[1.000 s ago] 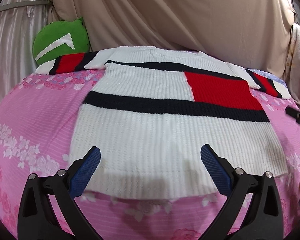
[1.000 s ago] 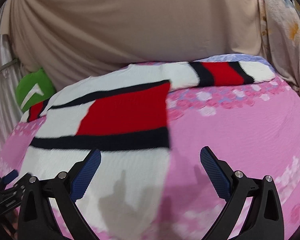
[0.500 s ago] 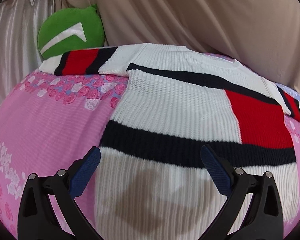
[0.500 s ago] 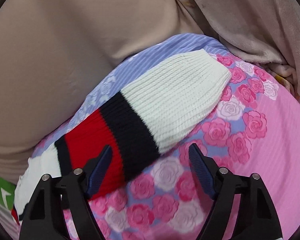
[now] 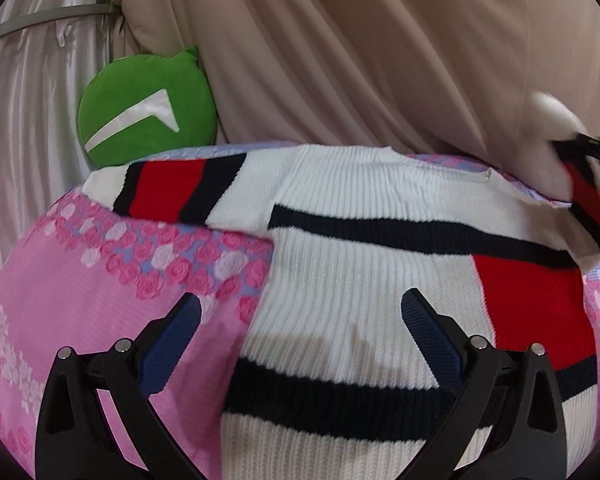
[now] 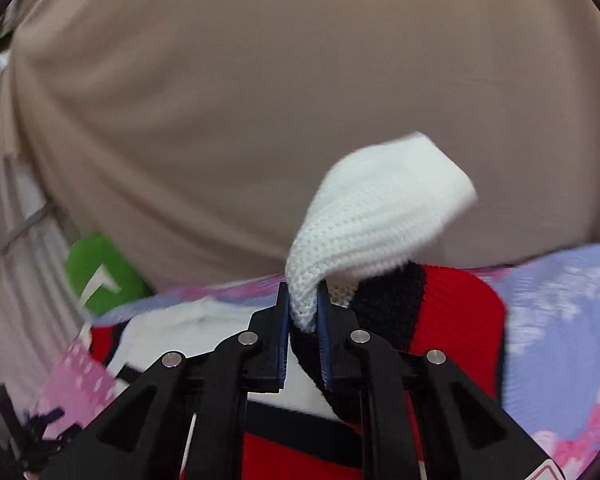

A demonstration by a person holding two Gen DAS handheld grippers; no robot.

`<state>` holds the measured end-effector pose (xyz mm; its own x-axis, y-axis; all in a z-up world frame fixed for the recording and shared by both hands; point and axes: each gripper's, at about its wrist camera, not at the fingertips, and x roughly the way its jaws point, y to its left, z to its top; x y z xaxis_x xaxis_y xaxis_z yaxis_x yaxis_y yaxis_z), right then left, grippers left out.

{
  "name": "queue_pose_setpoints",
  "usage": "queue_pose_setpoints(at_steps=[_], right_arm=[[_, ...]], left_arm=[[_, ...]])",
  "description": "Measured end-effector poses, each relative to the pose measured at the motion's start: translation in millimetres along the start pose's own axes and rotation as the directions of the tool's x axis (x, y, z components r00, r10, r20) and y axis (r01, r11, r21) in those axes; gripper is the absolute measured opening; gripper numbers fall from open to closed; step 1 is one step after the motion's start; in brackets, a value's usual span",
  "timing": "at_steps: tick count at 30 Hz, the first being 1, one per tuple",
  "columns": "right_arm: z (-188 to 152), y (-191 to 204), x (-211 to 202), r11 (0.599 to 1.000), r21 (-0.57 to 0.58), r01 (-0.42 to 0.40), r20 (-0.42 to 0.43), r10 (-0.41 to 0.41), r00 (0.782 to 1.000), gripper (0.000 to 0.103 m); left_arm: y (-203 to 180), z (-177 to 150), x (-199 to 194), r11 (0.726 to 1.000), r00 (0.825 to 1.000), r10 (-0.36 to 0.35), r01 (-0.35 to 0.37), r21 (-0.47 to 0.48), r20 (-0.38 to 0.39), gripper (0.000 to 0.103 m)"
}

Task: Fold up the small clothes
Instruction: 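Grasp the striped sleeve cuff with the right tool and lift it, then carry the held sleeve across the sweater body with the right tool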

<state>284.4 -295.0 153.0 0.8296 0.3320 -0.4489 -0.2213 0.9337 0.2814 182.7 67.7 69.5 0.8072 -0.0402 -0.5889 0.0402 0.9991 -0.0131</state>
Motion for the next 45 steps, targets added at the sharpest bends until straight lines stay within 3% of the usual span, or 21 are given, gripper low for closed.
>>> queue_pose_setpoints(at_steps=[3, 5, 7, 9, 12, 15, 18, 22, 24, 26, 27, 29, 30, 31, 32, 34, 35, 37, 38, 42, 45], right_arm=[[-32.6, 71.4, 73.2, 0.987, -0.122, -0.107, -0.15, 0.088, 0.985, 0.025], [-62.3, 92.9, 113.7, 0.981, -0.162, -0.112, -0.25, 0.069, 0.966, 0.027], [-78.2, 95.2, 117.6, 0.98, -0.175, -0.096, -0.261, 0.048, 0.964, 0.027], [-86.9, 77.8, 106.8, 0.985, -0.154, -0.076, -0.239, 0.038, 0.97, 0.033], [-88.6, 40.3, 60.1, 0.995, -0.086, 0.05, -0.139, -0.061, 0.988, 0.056], [-83.2, -8.6, 24.0, 0.982, -0.006, 0.191, -0.091, -0.19, 0.977, 0.062], [-81.4, -60.8, 11.9, 0.953, 0.131, 0.274, -0.116, -0.26, 0.959, 0.065], [-77.5, -88.1, 28.6, 0.936, 0.164, 0.312, -0.164, -0.287, 0.944, 0.065], [-74.4, -86.4, 47.9, 0.94, 0.148, 0.308, -0.189, -0.279, 0.942, 0.065], [-66.6, -79.2, 65.4, 0.943, 0.111, 0.314, -0.209, -0.287, 0.935, 0.065], [-63.3, -73.8, 73.4, 0.943, 0.082, 0.322, -0.214, -0.299, 0.93, 0.063], [-54.3, -65.2, 79.0, 0.954, 0.047, 0.297, -0.209, -0.282, 0.936, 0.019], [-48.1, -65.5, 74.3, 0.961, 0.073, 0.266, -0.195, -0.248, 0.949, 0.008], [-43.0, -67.3, 65.4, 0.965, 0.112, 0.236, -0.152, -0.218, 0.964, 0.008], [-39.8, -71.5, 51.2, 0.968, 0.148, 0.204, -0.095, -0.191, 0.977, 0.008], [-41.4, -90.0, 30.8, 0.952, 0.227, 0.206, -0.025, -0.206, 0.978, 0.007], [-47.4, -107.2, 29.9, 0.928, 0.27, 0.256, -0.047, -0.253, 0.966, 0.007], [-66.0, -140.1, 48.9, 0.886, 0.299, 0.355, -0.205, -0.304, 0.931, 0.009], [-75.2, -151.7, 51.6, 0.88, 0.326, 0.345, -0.23, -0.28, 0.932, 0.009], [-80.9, -145.7, 7.1, 0.886, 0.373, 0.274, -0.121, -0.247, 0.961, 0.019], [-86.4, -133.8, -14.3, 0.909, 0.336, 0.248, -0.089, -0.231, 0.969, 0.023]], left_arm=[[-5.2, 11.1, 12.6, 1.0, 1.0, -0.011, 0.011, 0.006, 0.001, 0.098], [-6.9, 17.0, 30.0, 1.0, 0.999, -0.028, 0.028, 0.006, -0.029, 0.098], [-4.9, 21.3, 49.8, 0.998, 0.995, -0.065, 0.065, -0.006, -0.08, 0.098], [-1.3, 25.2, 68.4, 0.995, 0.987, -0.1, 0.098, -0.027, -0.123, 0.098], [4.8, 31.5, 96.9, 0.988, 0.973, -0.144, 0.132, -0.077, -0.178, 0.098], [6.6, 34.3, 122.1, 0.983, 0.962, -0.161, 0.136, -0.125, -0.221, 0.098], [7.9, 35.0, 140.8, 0.973, 0.948, -0.194, 0.152, -0.175, -0.252, 0.096], [0.4, 40.2, 143.7, 0.98, 0.958, -0.159, 0.125, -0.154, -0.238, 0.068], [-0.7, 45.0, 144.5, 0.981, 0.959, -0.152, 0.118, -0.151, -0.239, 0.059], [-0.8, 50.4, 144.5, 0.985, 0.963, -0.124, 0.091, -0.144, -0.238, 0.037], [0.4, 53.3, 144.1, 0.987, 0.966, -0.11, 0.077, -0.144, -0.236, 0.033], [2.4, 61.9, 140.4, 0.987, 0.971, -0.097, 0.066, -0.146, -0.219, 0.026], [3.6, 65.8, 136.1, 0.987, 0.975, -0.091, 0.061, -0.146, -0.205, 0.024], [4.0, 67.9, 130.9, 0.988, 0.978, -0.084, 0.056, -0.147, -0.191, 0.023], [4.0, 68.9, 124.8, 0.987, 0.981, -0.081, 0.055, -0.149, -0.177, 0.023], [3.6, 67.0, 114.4, 0.989, 0.985, -0.065, 0.043, -0.139, -0.159, 0.028], [3.0, 64.5, 114.1, 0.99, 0.985, -0.063, 0.041, -0.135, -0.162, 0.038], [5.6, 58.2, 123.8, 0.989, 0.977, -0.046, 0.016, -0.146, -0.207, 0.059], [7.3, 54.3, 125.9, 0.987, 0.974, -0.052, 0.016, -0.159, -0.22, 0.06], [10.8, 43.7, 108.2, 0.979, 0.973, -0.086, 0.043, -0.198, -0.212, 0.061], [2.3, 49.2, 80.4, 0.976, 0.98, -0.138, 0.109, -0.189, -0.146, 0.074]])
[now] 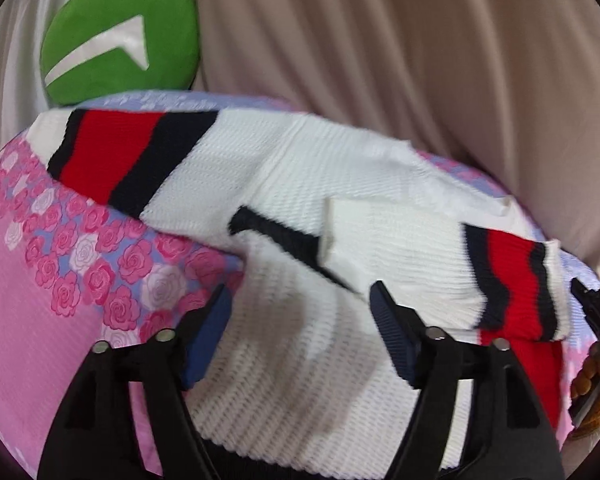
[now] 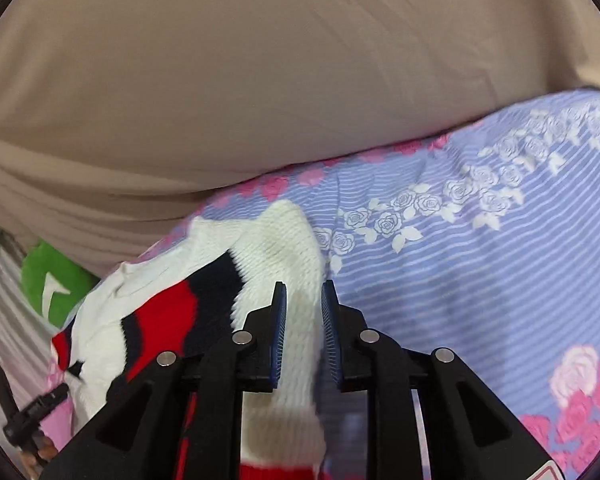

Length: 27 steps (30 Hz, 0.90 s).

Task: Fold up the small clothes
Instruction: 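Carry the held sleeve across the sweater body with the right tool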

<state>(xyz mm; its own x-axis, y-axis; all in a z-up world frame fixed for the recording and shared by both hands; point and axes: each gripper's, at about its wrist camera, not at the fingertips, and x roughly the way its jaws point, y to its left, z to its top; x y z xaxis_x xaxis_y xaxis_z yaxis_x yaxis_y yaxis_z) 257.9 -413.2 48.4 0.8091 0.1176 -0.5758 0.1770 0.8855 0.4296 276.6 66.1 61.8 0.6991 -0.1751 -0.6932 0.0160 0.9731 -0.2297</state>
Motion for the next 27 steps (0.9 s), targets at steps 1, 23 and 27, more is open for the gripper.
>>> queue_pose_setpoints(at_steps=[1, 23, 27], right_arm=[[-4.2, 3.6, -1.6, 1.0, -0.005, -0.013, -0.005, 0.013, 1.0, 0.025], [-38.6, 33.8, -0.5, 0.991, -0.133, -0.018, -0.029, 0.014, 0.999, 0.032], [-39.2, 32.5, -2.1, 0.995, -0.085, -0.058, -0.048, 0.054, 0.997, 0.036]], left_arm=[[-5.7, 1.1, -3.2, 1.0, 1.0, -0.012, 0.012, 0.013, 0.01, 0.08], [-34.6, 82.3, 22.9, 0.992, 0.993, 0.028, -0.042, 0.121, 0.115, 0.008], [-16.6, 66.9, 82.8, 0.99, 0.994, 0.105, -0.103, 0.092, -0.015, 0.008]])
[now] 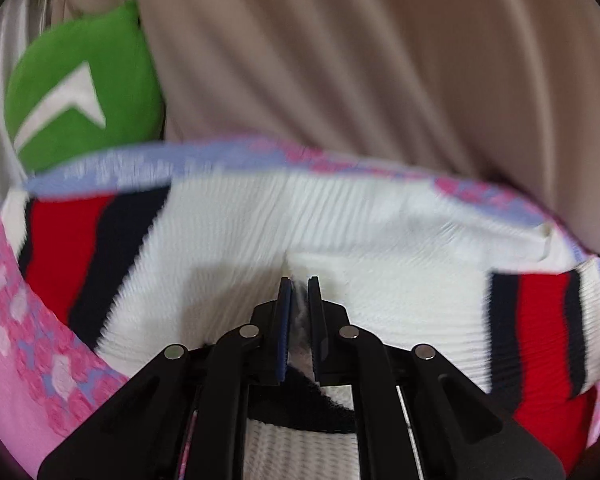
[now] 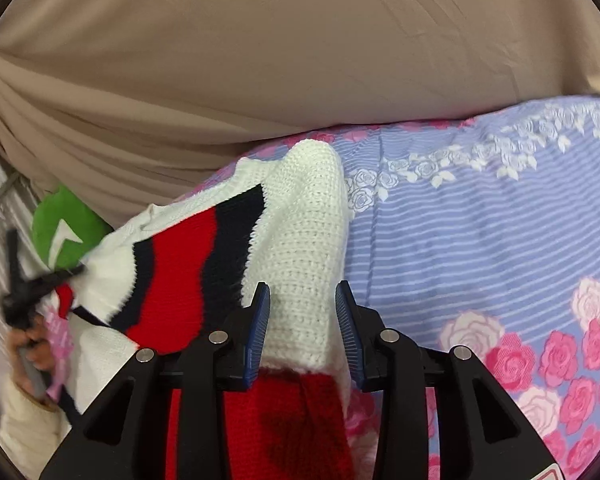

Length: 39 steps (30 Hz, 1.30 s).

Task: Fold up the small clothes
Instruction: 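Carry the held sleeve across the sweater body with the right tool, then grasp the other sleeve cuff with the left tool while the right tool releases its sleeve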

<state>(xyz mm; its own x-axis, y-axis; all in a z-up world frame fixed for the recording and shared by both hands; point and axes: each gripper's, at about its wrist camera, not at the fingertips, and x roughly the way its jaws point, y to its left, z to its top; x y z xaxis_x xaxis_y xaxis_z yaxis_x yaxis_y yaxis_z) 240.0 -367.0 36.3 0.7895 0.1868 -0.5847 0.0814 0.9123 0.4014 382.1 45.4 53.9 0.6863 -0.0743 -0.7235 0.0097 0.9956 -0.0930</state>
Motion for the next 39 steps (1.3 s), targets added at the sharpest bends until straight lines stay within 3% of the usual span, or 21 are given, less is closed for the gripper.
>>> queue_pose_setpoints(at_steps=[3, 4, 6, 9, 11, 13, 15, 18, 20, 22, 24, 25, 26, 27, 29, 32, 35, 37, 39], right_arm=[[-1.7, 13.1, 6.8, 0.998, -0.066, 0.017, -0.023, -0.019, 1.0, 0.055], [-3.2, 15.3, 13.7, 0.996, -0.085, 0.035, -0.044, -0.039, 0.998, 0.047], [-6.0, 19.2, 16.4, 0.992, -0.109, 0.058, -0.045, -0.063, 0.997, 0.016], [0.7, 16.2, -6.9, 0.996, -0.079, 0.035, 0.048, -0.031, 0.998, 0.004], [5.1, -1.8, -7.6, 0.998, -0.029, 0.063, 0.056, -0.061, 0.997, 0.004], [-0.1, -26.5, 21.1, 0.993, 0.015, 0.12, -0.052, -0.119, 0.992, 0.004], [6.0, -27.3, 12.0, 0.994, 0.054, 0.096, -0.031, -0.095, 0.995, 0.004], [15.1, -4.0, -16.7, 0.988, 0.018, 0.153, 0.087, -0.154, 0.984, 0.006], [17.8, 16.8, -25.5, 0.995, -0.032, 0.094, 0.123, -0.089, 0.988, 0.007], [16.0, 30.0, -6.1, 0.996, -0.075, 0.052, 0.061, -0.048, 0.997, 0.007], [8.0, 28.2, 29.9, 0.983, -0.115, 0.141, -0.035, -0.146, 0.989, 0.007], [2.9, 17.8, 47.6, 0.981, -0.095, 0.171, -0.078, -0.179, 0.981, 0.0], [5.6, 11.5, 42.2, 0.991, -0.038, 0.131, -0.063, -0.133, 0.989, 0.0], [8.3, 11.3, 33.7, 0.992, -0.013, 0.123, -0.049, -0.124, 0.991, 0.0], [10.7, 22.9, 10.8, 0.994, -0.031, 0.106, 0.004, -0.105, 0.994, 0.009], [-0.5, 41.0, -3.3, 0.997, -0.069, 0.034, -0.01, -0.035, 0.999, 0.014], [-25.0, 60.3, 2.6, 0.995, -0.088, -0.041, -0.102, 0.032, 0.994, 0.018], [-40.4, 70.5, 13.0, 0.992, -0.108, -0.066, -0.16, 0.048, 0.986, 0.021], [-57.6, 81.2, 26.0, 0.986, -0.156, -0.059, -0.21, 0.025, 0.977, 0.022]], left_arm=[[6.1, -13.2, 9.1, 1.0, 1.0, -0.017, 0.017, -0.021, 0.021, 0.008], [4.5, -15.0, 7.4, 1.0, 0.999, -0.012, 0.013, -0.016, 0.031, 0.008], [1.7, -17.0, 5.7, 1.0, 0.999, -0.003, 0.004, -0.006, 0.041, 0.008], [1.9, -19.4, 3.3, 1.0, 0.999, -0.011, 0.011, -0.005, 0.043, 0.009], [2.8, -21.2, 2.9, 1.0, 0.999, -0.016, 0.016, -0.01, 0.043, 0.009], [0.5, -22.1, 2.5, 1.0, 0.999, -0.011, 0.011, 0.003, 0.043, 0.009], [-5.5, -23.5, 2.4, 1.0, 0.999, 0.012, -0.013, 0.026, 0.045, 0.009], [-7.2, -31.4, 0.1, 0.999, 0.998, 0.03, -0.033, 0.042, 0.051, 0.009], [-9.6, -33.1, -0.9, 0.998, 0.998, 0.04, -0.043, 0.05, 0.051, 0.01], [-11.5, -34.0, -1.2, 0.997, 0.998, 0.048, -0.051, 0.057, 0.051, 0.01], [-5.1, -31.0, 5.0, 0.997, 0.997, 0.05, -0.053, 0.057, 0.052, 0.01], [-3.9, -31.1, 5.1, 0.997, 0.998, 0.046, -0.048, 0.052, 0.051, 0.011], [-1.6, -31.3, 5.2, 0.998, 0.998, 0.041, -0.043, 0.044, 0.051, 0.012], [1.9, -31.6, 3.0, 0.999, 0.998, 0.034, -0.035, 0.027, 0.054, 0.016], [16.5, -32.3, -7.2, 0.999, 0.997, -0.005, 0.007, -0.034, 0.071, 0.039], [56.7, -32.3, -35.8, 0.986, 0.991, -0.066, 0.082, -0.144, 0.117, 0.054], [105.9, -25.5, -61.2, 0.976, 0.987, 0.002, 0.033, -0.213, 0.162, 0.073], [149.2, -16.5, -69.1, 0.962, 0.981, 0.106, -0.06, -0.266, 0.162, 0.077], [193.2, -8.8, -65.6, 0.94, 0.981, 0.15, -0.105, -0.325, 0.12, 0.081]])
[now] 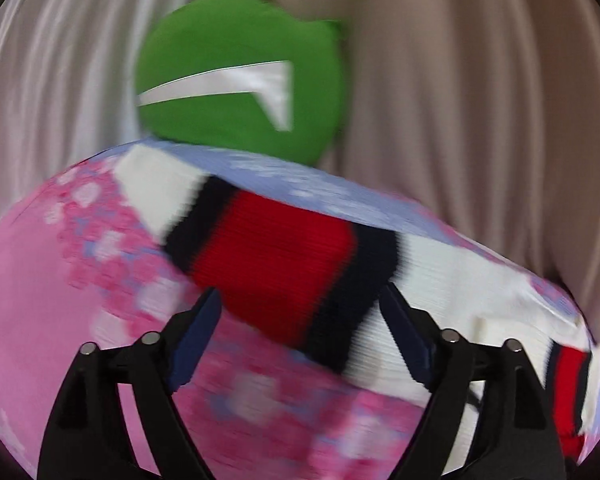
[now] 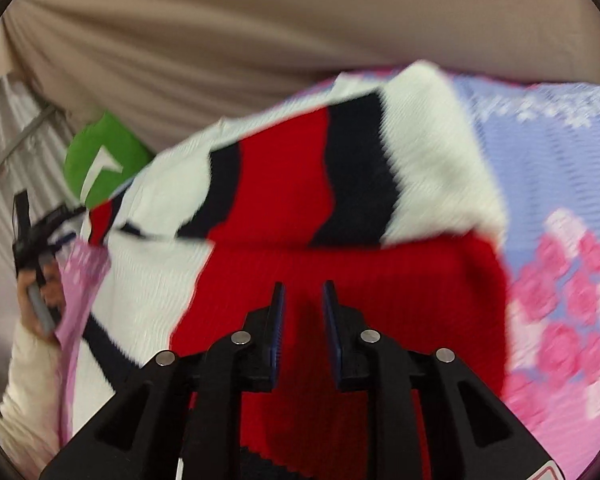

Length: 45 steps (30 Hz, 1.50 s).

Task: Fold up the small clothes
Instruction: 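Grasp the other sleeve cuff with the left tool while the right tool releases its sleeve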

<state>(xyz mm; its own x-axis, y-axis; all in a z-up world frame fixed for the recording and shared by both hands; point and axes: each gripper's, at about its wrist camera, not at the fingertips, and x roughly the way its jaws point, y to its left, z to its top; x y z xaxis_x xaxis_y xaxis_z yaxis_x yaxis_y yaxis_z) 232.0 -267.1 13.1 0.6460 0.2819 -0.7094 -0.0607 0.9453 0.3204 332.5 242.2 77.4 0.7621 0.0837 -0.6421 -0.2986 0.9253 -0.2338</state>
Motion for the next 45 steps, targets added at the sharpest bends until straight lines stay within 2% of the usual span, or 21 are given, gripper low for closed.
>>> queue_pose_setpoints(at_steps=[2, 4, 6, 9, 11, 12, 13, 14, 16, 19, 21, 23, 25, 28, 30, 32, 34, 37, 39, 42, 45], right_arm=[[-2.3, 14.3, 3.8, 0.997, -0.053, 0.052, 0.016, -0.052, 0.999, 0.025], [-3.0, 20.4, 7.2, 0.995, -0.083, 0.049, 0.018, -0.047, 0.999, 0.039], [-2.8, 21.2, 8.8, 0.995, -0.086, 0.056, 0.024, -0.054, 0.998, 0.039], [-3.2, 20.2, 9.2, 0.996, -0.074, 0.05, 0.029, -0.048, 0.998, 0.039], [-6.3, 16.0, 10.4, 0.997, -0.07, 0.045, 0.032, -0.043, 0.999, 0.04], [-6.7, 15.6, 8.0, 0.997, -0.068, 0.045, 0.033, -0.042, 0.999, 0.041], [-6.8, 16.7, 8.3, 0.997, -0.068, 0.044, 0.034, -0.042, 0.999, 0.041], [-6.9, 16.8, 8.4, 0.997, -0.068, 0.043, 0.035, -0.041, 0.999, 0.042], [-6.9, 16.6, 8.4, 0.997, -0.065, 0.036, 0.036, -0.033, 0.999, 0.043], [-7.2, 14.7, 6.2, 0.999, -0.048, 0.025, 0.039, -0.023, 0.999, 0.044], [-6.9, 13.5, 6.2, 0.999, -0.039, 0.015, 0.041, -0.013, 0.999, 0.044], [-6.8, 14.4, 6.1, 0.999, -0.032, 0.01, 0.041, -0.009, 0.999, 0.044], [-7.6, 14.3, 4.8, 1.0, -0.026, 0.008, 0.044, -0.007, 0.999, 0.045], [-8.0, 14.1, 3.1, 1.0, -0.02, -0.003, 0.047, 0.004, 0.999, 0.049], [-8.4, 12.8, 1.0, 1.0, -0.014, -0.016, 0.051, 0.017, 0.999, 0.051], [-8.9, 12.0, -1.1, 1.0, -0.002, -0.021, 0.057, 0.021, 0.998, 0.055], [-9.3, 8.9, -4.7, 0.999, 0.012, -0.037, 0.066, 0.036, 0.997, 0.058], [-9.9, 4.3, -8.3, 0.997, 0.029, -0.068, 0.073, 0.066, 0.995, 0.059], [-10.1, 3.8, -10.3, 0.996, 0.031, -0.08, 0.079, 0.077, 0.994, 0.059], [-11.4, 12.0, -18.6, 0.999, -0.015, -0.044, 0.118, 0.046, 0.992, 0.06], [-8.8, 47.2, -28.2, 0.983, -0.184, 0.02, 0.165, 0.011, 0.986, 0.06]], left_arm=[[46.5, 16.4, 18.9, 0.993, 0.998, 0.038, -0.043, -0.112, -0.045, 0.081], [83.0, 23.9, 42.1, 0.977, 0.993, 0.052, -0.074, -0.2, -0.109, 0.081], [106.0, 26.0, 63.7, 0.962, 0.988, 0.014, -0.056, -0.265, -0.157, 0.079], [115.4, 30.9, 73.9, 0.956, 0.994, -0.003, -0.03, -0.293, -0.11, 0.077], [110.8, 34.4, 83.3, 0.956, 0.992, -0.023, -0.013, -0.291, -0.12, 0.058], [105.3, 36.2, 86.2, 0.961, 0.993, -0.006, -0.027, -0.274, -0.121, 0.049], [101.2, 40.1, 90.4, 0.966, 0.991, -0.012, -0.023, -0.259, -0.132, 0.024], [97.8, 40.6, 91.9, 0.968, 0.989, -0.014, -0.024, -0.251, -0.149, 0.007], [82.5, 44.1, 79.8, 0.974, 0.993, 0.002, -0.028, -0.226, -0.115, 0.006], [31.3, 51.4, 29.4, 0.996, 0.999, 0.033, -0.032, -0.083, 0.019, 0.005], [-10.1, 56.5, -11.6, 1.0, 0.995, -0.01, 0.008, 0.018, 0.1, 0.005], [-70.9, 54.7, -56.2, 0.986, 0.982, -0.109, 0.087, 0.142, 0.154, 0.004], [-138.7, 41.1, -94.9, 0.948, 0.96, -0.21, 0.154, 0.279, 0.184, 0.005], [-237.3, -4.5, -121.9, 0.858, 0.934, -0.338, 0.255, 0.445, 0.118, 0.006], [-296.4, -52.0, -115.3, 0.791, 0.933, -0.358, 0.284, 0.543, 0.034, 0.01], [-345.2, -116.2, -93.0, 0.712, 0.943, -0.326, 0.296, 0.637, -0.074, 0.03], [-364.8, -167.3, -70.0, 0.671, 0.943, -0.297, 0.318, 0.67, -0.15, 0.033], [-350.9, -196.6, -52.3, 0.688, 0.937, -0.278, 0.347, 0.637, -0.21, 0.033], [-329.9, -190.1, -54.4, 0.713, 0.933, -0.291, 0.358, 0.603, -0.21, 0.033], [-274.6, -163.5, -72.4, 0.791, 0.945, -0.308, 0.321, 0.521, -0.115, 0.056], [-224.1, -143.5, -68.5, 0.858, 0.954, -0.284, 0.298, 0.418, -0.098, 0.061]])
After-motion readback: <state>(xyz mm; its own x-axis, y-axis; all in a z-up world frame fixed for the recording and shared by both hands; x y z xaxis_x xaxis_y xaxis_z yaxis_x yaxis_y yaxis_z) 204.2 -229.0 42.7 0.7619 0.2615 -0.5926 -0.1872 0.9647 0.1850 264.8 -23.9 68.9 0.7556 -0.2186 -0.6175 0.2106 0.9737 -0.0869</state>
